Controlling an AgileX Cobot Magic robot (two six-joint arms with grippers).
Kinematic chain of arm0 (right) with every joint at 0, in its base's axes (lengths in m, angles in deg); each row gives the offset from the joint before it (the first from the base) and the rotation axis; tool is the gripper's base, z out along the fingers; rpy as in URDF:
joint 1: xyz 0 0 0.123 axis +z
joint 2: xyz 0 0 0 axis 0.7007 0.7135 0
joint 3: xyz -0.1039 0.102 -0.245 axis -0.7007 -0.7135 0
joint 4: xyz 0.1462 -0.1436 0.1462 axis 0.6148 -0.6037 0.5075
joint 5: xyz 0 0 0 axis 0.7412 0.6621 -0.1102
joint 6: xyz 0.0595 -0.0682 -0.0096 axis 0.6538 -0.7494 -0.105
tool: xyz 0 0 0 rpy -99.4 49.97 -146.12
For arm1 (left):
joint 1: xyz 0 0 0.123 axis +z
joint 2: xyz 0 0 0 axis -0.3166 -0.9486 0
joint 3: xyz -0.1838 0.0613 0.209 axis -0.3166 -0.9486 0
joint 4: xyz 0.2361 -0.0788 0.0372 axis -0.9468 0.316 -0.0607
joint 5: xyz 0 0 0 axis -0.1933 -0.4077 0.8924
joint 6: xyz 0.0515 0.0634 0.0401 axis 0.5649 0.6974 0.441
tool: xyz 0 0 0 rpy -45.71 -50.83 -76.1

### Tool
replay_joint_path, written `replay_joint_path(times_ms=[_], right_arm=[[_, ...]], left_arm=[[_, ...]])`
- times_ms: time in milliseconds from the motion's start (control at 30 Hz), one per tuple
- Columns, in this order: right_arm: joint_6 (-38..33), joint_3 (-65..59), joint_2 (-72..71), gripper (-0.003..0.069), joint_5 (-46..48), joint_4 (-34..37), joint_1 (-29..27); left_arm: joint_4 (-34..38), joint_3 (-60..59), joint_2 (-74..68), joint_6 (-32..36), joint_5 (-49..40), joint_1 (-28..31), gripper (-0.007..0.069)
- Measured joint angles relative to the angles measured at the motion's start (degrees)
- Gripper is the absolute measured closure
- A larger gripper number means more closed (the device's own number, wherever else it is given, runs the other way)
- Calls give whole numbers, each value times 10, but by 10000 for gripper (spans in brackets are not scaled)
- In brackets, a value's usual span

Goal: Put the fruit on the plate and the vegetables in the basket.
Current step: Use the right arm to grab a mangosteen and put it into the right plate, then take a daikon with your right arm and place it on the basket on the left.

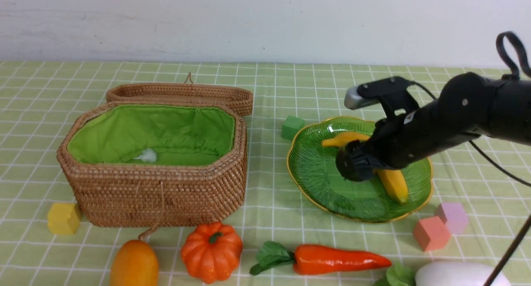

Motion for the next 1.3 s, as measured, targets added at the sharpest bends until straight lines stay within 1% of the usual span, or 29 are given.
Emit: replay_joint_path(times_ms=[133, 400, 500, 600, 667, 833, 933, 1000, 1067, 1167, 1200, 1300], right_arm=[[0, 0, 17, 83, 21, 3, -4], [0, 0, 7, 78, 36, 2, -4], [0, 0, -8, 6, 54, -1, -4], [0, 0, -25, -20, 70, -11, -5], [0, 0, -39, -17, 80, -17, -5], [1, 0, -92, 20, 126, -60, -6], [1, -1, -126, 41, 174, -95, -6], [-3, -11, -169, 55, 239, -132, -6], [-22, -28, -200, 61, 269, -144, -6], [-88, -92, -253, 66, 298, -158, -6], [-118, -123, -268, 66, 300, -165, -6], [-167, -190, -287, 66, 285, -191, -6]], left_arm=[[0, 0, 0, 0, 0, 0, 386], [0, 0, 0, 0, 0, 0, 386], [0, 0, 0, 0, 0, 0, 386], [0, 0, 0, 0, 0, 0, 386], [0, 0, 0, 0, 0, 0, 386], [0, 0, 0, 0, 0, 0, 386], [0, 0, 0, 0, 0, 0, 386], [0, 0, 0, 0, 0, 0, 386], [0, 0, 0, 0, 0, 0, 386], [0, 0, 0, 0, 0, 0, 386], [0, 0, 0, 0, 0, 0, 386], [0, 0, 0, 0, 0, 0, 386]])
